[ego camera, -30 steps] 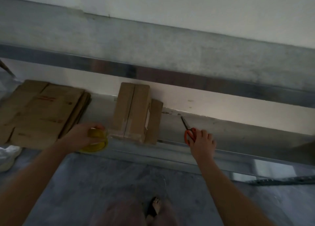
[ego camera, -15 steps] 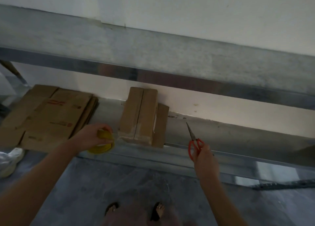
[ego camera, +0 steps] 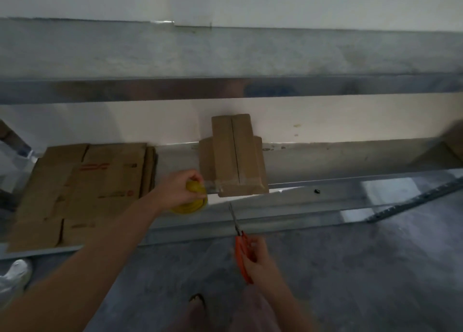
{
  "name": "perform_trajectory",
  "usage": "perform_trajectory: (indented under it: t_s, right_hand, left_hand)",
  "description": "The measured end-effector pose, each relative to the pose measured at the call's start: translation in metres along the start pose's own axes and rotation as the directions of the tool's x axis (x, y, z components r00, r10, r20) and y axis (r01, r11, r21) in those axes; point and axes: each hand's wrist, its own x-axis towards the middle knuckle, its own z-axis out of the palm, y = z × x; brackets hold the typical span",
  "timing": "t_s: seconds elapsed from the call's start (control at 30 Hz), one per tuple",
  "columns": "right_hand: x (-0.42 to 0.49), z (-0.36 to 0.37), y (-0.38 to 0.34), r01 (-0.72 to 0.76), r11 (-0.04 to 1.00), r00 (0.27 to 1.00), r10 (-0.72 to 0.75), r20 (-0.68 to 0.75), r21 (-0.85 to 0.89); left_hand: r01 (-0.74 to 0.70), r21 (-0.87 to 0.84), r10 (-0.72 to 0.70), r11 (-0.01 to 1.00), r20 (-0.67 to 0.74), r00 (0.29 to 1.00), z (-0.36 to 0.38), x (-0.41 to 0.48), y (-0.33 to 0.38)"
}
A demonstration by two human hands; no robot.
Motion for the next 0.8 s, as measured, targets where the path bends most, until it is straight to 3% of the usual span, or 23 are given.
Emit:
perform_trajectory:
  t_s: [0.17, 0.27, 0.8]
  right_hand:
    - [0.016, 0.029, -0.009, -0.131, 0.986, 0.985, 0.117, 0.130, 0.099]
    - [0.027, 0.036, -0.012, -0.136, 0.966, 0.978, 0.095, 0.188, 0.220]
    - [0.049, 0.052, -0.029, -0.144, 0.944, 0.981, 0.096, 0.171, 0.297]
  left_hand:
    - [-0.035, 0.021, 0.035, 0.999, 0.016, 0.999, -0.004, 0.004, -0.001]
    - [-0.047, 0.045, 0.047, 0.998, 0.004, 0.999, -0.005, 0.007, -0.002]
    - [-0.059, 0.094, 0.058, 0.994, 0.014, 0.998, -0.001, 0.011, -0.004]
